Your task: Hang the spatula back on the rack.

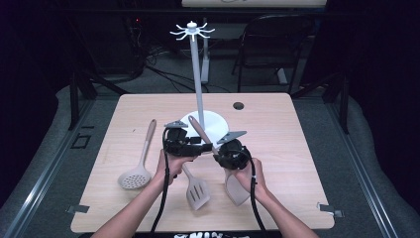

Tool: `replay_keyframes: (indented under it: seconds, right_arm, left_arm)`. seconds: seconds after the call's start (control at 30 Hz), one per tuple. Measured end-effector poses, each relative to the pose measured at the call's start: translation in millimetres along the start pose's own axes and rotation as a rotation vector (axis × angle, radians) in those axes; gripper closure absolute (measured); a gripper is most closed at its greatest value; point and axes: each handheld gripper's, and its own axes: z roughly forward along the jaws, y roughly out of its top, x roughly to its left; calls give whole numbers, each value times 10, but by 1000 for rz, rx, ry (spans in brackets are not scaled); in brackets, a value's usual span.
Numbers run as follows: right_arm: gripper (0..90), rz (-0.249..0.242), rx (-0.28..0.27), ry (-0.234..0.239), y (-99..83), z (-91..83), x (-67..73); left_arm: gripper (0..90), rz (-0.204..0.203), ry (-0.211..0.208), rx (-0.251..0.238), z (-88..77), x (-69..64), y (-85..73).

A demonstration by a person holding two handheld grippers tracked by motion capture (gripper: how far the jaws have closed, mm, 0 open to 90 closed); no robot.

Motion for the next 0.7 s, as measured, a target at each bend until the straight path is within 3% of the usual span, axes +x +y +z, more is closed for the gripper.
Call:
replay_keyframes:
  seconds: [0.07,0.13,0.17,0.27,0.33,0.37,0.43,0.5,0.63,0.7]
  right_arm:
    - [786,-14,2,-1,6,18,16]
    - [784,-20,2,2,2,55,56]
    - [782,-17,1,6,-2,52,52]
    - [774,-9,-5,23,-12,56,27]
    - [668,-18,34,65,-26,62,-9]
    - [655,-19,59,98,-45,63,-28]
    - [655,-22,67,110,-72,67,-38]
    - [691,-38,108,100,-142,91,-51]
    - [778,-42,98,79,-164,96,-50]
    - [781,-36,91,66,-158,92,-41]
  left_arm:
    - [405,0,7,-7,0,2,-6]
    - [548,-4,44,-11,-5,9,-20]
    - [577,-17,39,-23,-17,40,-33]
    - [596,-32,30,-33,-20,56,-46]
    - [597,-27,31,-35,-28,60,-55]
    - [598,-28,28,-35,-32,60,-55]
    - [599,-27,25,-37,-35,58,-54]
    - [602,-18,24,-40,-39,56,-48]
    - [605,-16,22,-49,-52,51,-46]
    - [604,-8,31,-67,-65,47,-48]
